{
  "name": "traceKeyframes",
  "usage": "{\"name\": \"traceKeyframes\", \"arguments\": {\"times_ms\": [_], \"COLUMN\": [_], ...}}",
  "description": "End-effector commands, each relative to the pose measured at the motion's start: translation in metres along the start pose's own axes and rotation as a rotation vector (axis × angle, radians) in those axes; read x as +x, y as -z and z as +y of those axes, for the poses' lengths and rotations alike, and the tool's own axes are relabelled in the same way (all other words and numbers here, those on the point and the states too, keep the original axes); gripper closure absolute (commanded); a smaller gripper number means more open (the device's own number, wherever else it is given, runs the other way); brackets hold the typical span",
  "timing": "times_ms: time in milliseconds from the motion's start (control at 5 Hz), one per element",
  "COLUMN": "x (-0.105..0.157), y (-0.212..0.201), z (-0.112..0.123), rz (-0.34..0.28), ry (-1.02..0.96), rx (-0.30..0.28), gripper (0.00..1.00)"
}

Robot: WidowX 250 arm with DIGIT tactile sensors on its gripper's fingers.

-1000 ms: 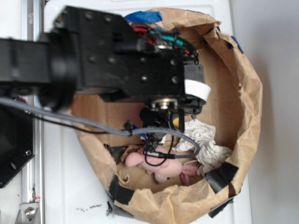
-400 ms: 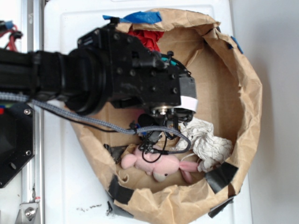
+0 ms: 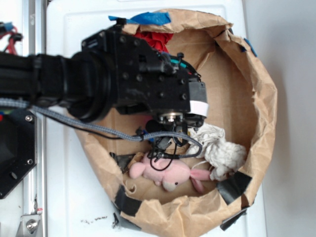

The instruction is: Grab the green sponge.

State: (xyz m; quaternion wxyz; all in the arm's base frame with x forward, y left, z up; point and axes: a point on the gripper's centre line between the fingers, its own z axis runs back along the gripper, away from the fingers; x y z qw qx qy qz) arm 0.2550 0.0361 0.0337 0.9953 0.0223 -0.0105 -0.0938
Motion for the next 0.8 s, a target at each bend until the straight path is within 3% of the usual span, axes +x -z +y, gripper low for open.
{"name": "traceKeyframes", "arguments": {"times_ms": [0,200,400,600], "x": [0.005,0.006,0.005,0.004], "y": [-0.111,-0.148,-0.156,-0.152], "z": [0.004,0.004,0.006,0.005], "rz": [-0.076,-0.083,-0.068,-0.063], "ry": [-0.165,-0.246,-0.274,-0.276], "rx": [-0.073,-0.042,-0.107,-0.084], "gripper": [1.0,1.0,1.0,1.0]}}
